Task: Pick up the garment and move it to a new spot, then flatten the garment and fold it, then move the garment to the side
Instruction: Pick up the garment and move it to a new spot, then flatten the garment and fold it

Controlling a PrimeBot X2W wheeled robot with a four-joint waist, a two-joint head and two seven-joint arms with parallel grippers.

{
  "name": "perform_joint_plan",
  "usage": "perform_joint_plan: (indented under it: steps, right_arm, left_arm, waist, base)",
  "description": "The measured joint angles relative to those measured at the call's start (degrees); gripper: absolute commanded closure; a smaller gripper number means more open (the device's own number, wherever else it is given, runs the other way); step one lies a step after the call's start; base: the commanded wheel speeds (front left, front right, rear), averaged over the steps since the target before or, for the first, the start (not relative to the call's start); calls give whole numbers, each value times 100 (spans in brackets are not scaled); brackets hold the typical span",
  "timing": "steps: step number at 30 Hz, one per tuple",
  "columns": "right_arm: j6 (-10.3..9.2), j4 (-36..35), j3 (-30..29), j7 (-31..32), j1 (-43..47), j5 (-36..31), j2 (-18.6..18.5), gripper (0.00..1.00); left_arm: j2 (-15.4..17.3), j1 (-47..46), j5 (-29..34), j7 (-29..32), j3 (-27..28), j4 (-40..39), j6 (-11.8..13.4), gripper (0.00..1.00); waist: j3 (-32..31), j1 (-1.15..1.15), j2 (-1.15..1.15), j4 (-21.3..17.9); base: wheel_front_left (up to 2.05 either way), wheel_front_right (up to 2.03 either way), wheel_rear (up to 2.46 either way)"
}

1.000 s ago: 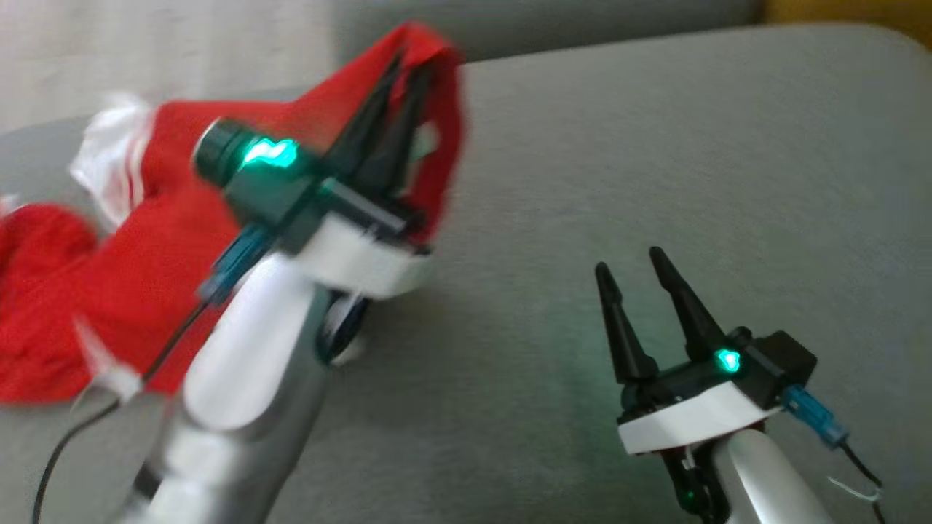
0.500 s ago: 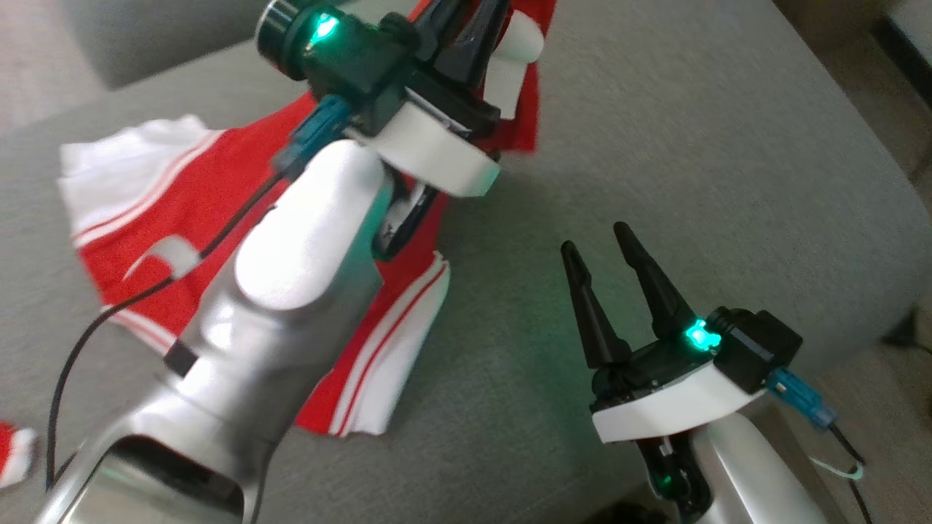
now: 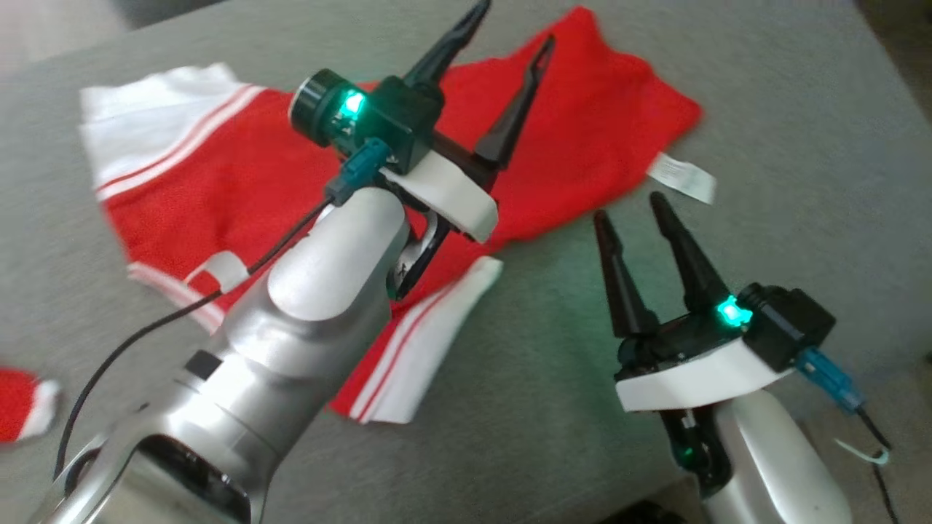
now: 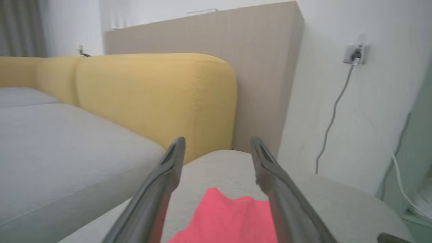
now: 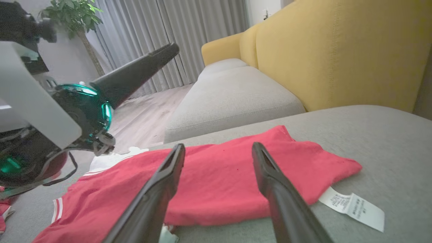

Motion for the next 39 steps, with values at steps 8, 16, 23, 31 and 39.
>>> perform_joint_plan:
  steps: [8, 16, 23, 31, 39]
  right_arm:
    - [0, 30, -442, -2, 73, -275, -1, 0]
    - [0, 107, -713, -2, 619, -493, 1, 0]
    - [0, 168, -844, -2, 951, -545, 3, 0]
    - [0, 210, -876, -2, 1046, -564, 4, 0]
    - [0, 215, -860, -2, 1026, -580, 4, 0]
  left_arm:
    - [210, 499, 289, -64, 673, -750, 346, 0]
    - [806, 2853, 564, -62, 1361, -1640, 534, 0]
    - [714, 4331, 900, -60, 2125, -2254, 883, 0]
    - [338, 4843, 1299, -62, 2633, -2517, 575, 0]
    - [170, 4805, 1545, -62, 2707, -2308, 144, 0]
  waist:
    - [-348, -1, 0, 957]
    - [-795, -1, 0, 1904]
    - [-1196, -2, 0, 2393]
    - [-1345, -1, 0, 2510]
    - [-1276, 0, 0, 2388]
  base:
    - [0, 0, 0]
    - [0, 0, 0]
    - [0, 0, 0]
    - [0, 0, 0]
    - [0, 0, 0]
